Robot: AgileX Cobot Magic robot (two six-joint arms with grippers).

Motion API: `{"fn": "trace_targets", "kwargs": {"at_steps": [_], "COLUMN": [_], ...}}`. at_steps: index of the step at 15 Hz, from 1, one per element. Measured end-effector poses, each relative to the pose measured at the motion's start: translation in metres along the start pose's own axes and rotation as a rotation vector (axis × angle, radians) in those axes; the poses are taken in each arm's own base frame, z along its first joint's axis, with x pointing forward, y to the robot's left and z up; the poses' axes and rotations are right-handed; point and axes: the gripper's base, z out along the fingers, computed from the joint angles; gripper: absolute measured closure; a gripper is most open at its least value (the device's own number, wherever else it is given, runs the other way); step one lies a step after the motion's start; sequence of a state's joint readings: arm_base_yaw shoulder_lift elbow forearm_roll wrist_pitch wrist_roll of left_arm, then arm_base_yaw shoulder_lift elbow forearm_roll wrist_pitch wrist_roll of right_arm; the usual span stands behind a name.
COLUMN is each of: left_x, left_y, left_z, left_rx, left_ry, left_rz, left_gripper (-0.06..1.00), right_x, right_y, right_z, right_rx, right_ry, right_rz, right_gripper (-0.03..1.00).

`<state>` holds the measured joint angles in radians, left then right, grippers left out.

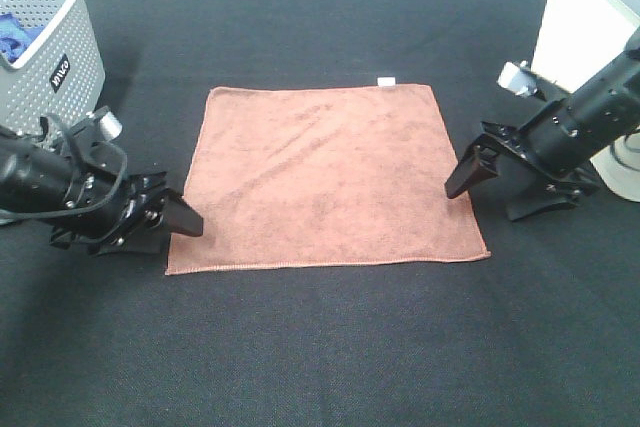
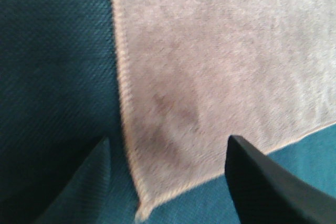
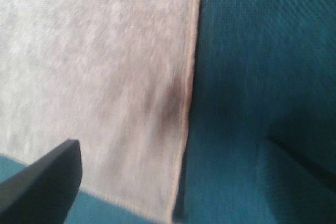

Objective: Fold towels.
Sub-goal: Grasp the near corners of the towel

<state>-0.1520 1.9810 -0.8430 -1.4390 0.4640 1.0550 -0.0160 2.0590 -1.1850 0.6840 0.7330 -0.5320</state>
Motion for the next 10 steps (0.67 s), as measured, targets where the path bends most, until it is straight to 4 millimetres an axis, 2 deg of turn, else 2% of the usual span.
{"fn": "trace_targets", "kwargs": {"at_steps": [3,6,7,8,9,10], "left_x": [-0.013,-0.019,-0.019,-0.019,-0.018,-0.018], "left_y": [-0.004,-0.012,-0.013,-0.012,-0.01,-0.01], "left_z": [0.015,0.031,0.033,0.035,0.037,0.037], "left_rx": [0.07,0.161,0.164,0.152,0.135,0.135], "left_ry": [0.009,0.051,0.056,0.055,0.058,0.058], "left_rz": [-0.032,-0.036,-0.038,-0.049,-0.052,-0.052], "left_gripper": [0.33,0.37,0.42,0.52,0.73,0.73], "right_x": [-0.005,-0.003,-0.002,-0.003,-0.004,-0.004], "right_y": [0.004,0.028,0.032,0.033,0.029,0.029], "right_z": [0.011,0.024,0.027,0.029,0.031,0.031], "right_rx": [-0.059,-0.08,-0.083,-0.073,-0.037,-0.037], "right_ry": [0.011,0.029,0.033,0.026,0.015,0.015], "right_rz": [0.021,-0.039,-0.04,-0.031,-0.012,-0.012], "right_gripper": [0.13,0.17,0.21,0.29,0.48,0.48]}}
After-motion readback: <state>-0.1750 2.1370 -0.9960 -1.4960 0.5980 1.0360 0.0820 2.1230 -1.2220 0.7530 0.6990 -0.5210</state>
